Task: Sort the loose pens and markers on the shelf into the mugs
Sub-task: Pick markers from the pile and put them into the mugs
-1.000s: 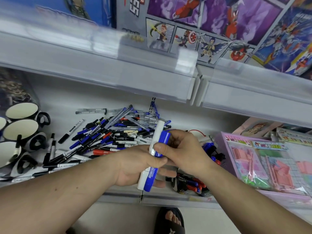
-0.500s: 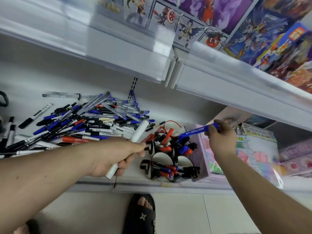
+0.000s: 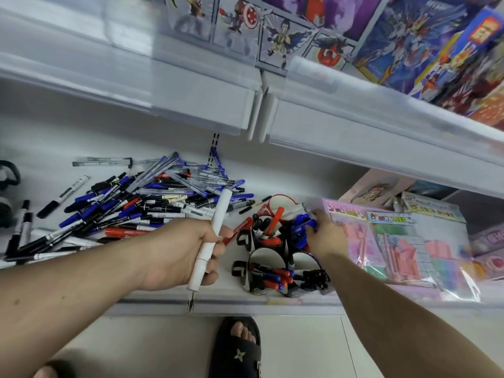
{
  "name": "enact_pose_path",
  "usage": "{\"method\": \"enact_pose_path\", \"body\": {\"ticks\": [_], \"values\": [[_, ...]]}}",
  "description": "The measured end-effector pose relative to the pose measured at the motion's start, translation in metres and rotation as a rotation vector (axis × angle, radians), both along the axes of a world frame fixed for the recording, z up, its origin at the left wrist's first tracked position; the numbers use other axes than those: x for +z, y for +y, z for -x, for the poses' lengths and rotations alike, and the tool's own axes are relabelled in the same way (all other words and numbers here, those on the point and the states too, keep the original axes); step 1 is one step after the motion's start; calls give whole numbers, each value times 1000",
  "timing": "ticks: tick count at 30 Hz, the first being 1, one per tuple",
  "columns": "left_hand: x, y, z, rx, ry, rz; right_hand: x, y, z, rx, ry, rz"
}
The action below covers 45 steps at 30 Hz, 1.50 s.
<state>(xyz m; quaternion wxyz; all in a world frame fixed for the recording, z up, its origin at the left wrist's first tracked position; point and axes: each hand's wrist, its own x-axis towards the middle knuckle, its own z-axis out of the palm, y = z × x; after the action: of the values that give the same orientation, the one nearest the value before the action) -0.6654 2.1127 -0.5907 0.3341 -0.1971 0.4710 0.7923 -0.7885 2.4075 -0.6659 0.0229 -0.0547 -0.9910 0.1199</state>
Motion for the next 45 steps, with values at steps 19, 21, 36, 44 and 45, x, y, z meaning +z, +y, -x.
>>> {"method": "enact_pose_path", "body": {"ticks": [19, 21, 36, 44, 45], "values": [[-7, -3, -8, -270, 303, 95, 52, -49, -24, 86, 33, 448], [-10, -4, -7, -305, 360, 120, 86, -78, -43, 137, -75, 849], [-2, -1, -10, -252, 536, 334, 124, -115, -102, 480, 35, 956], [-7, -10, -3, -91, 582, 698, 94, -57, -16, 27, 321, 732], [-5, -12, -3, -58, 551, 683, 86, -49, -5, 6, 328, 640]]}}
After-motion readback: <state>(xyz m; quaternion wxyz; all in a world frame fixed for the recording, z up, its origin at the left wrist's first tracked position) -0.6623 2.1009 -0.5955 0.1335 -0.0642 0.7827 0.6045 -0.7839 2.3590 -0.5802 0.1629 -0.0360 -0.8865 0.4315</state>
